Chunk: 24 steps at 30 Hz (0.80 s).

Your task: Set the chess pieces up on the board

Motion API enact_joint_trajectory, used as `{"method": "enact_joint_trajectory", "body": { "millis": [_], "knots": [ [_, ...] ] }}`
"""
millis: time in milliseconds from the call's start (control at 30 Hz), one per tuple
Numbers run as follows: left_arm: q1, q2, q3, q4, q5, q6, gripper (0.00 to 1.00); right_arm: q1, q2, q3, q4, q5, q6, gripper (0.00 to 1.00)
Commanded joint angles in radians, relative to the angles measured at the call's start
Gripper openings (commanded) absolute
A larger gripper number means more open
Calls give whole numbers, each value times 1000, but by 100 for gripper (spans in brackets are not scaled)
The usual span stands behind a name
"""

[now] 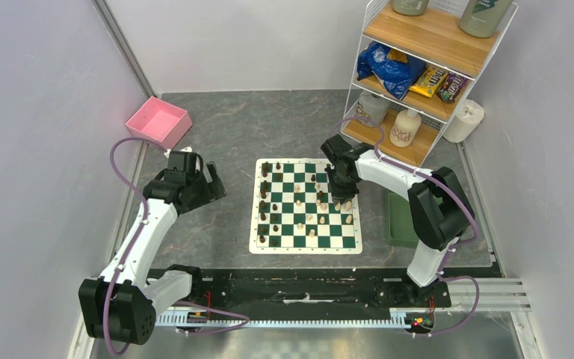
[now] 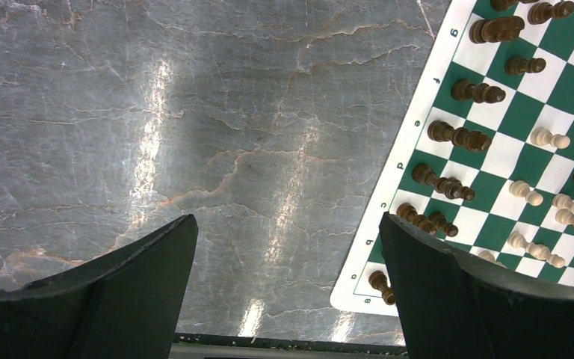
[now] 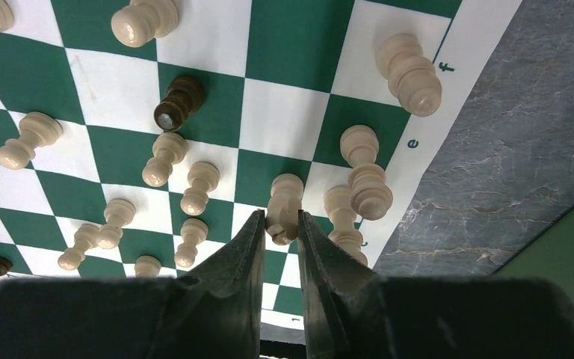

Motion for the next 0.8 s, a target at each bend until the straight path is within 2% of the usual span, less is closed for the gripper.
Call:
{"method": "enact_joint_trajectory", "body": {
  "millis": [0,100,200,367,600,767],
  "knots": [
    [6,1,37,6,15,21,99,6,14,29,10,15,-15,27],
    [6,3,37,5,16,21,99,8,17,29,9,13,-17,25],
    [6,2,37,6,16,20,99,7,16,29,8,12,-19,17],
    [6,5,37,5,17,20,98,12,0,33,3,4,-16,10],
    [6,5,37,6,19,20,98,40,-105,37,-42,-29,17,9],
    [6,4,37,5,20,20,98,71,-232,-41,-80,-44,74,9]
  ]
}}
